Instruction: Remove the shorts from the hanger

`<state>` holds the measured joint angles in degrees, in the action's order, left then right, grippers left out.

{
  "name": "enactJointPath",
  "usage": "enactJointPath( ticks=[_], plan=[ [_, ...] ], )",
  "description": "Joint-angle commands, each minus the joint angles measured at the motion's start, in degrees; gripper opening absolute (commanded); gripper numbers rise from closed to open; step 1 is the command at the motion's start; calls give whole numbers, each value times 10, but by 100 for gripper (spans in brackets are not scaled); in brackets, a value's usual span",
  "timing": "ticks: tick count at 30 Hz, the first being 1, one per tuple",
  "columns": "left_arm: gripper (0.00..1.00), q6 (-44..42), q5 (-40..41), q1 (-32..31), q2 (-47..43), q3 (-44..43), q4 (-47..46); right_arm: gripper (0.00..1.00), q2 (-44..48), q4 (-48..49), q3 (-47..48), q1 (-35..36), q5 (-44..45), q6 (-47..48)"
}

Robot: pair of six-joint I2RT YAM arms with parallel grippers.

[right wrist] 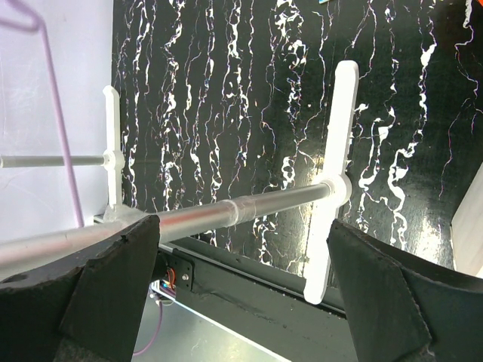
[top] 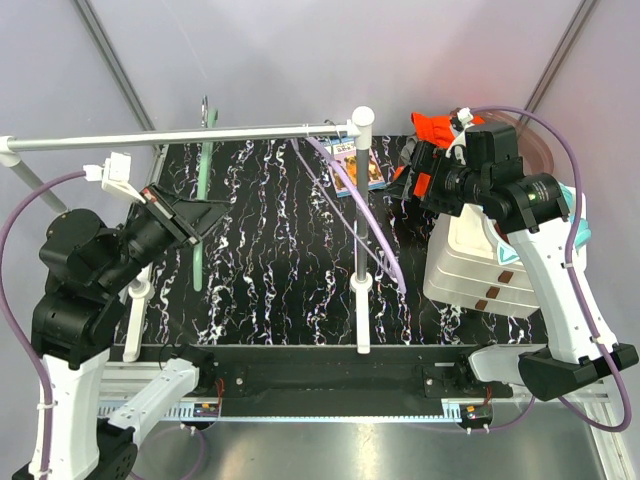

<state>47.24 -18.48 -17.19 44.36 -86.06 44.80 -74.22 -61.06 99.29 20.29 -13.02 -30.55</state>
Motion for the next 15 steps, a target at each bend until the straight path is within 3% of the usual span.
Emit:
enactJointPath(
  ticks=[1,15],
  plan=[
    [0,25,-35,-1,-9,5,-106,100,1,23,-2,-2,-1,-1],
    [0,18,-60,0,-91,100,-125,100,14,19,-16,-1,7,-3]
  ],
)
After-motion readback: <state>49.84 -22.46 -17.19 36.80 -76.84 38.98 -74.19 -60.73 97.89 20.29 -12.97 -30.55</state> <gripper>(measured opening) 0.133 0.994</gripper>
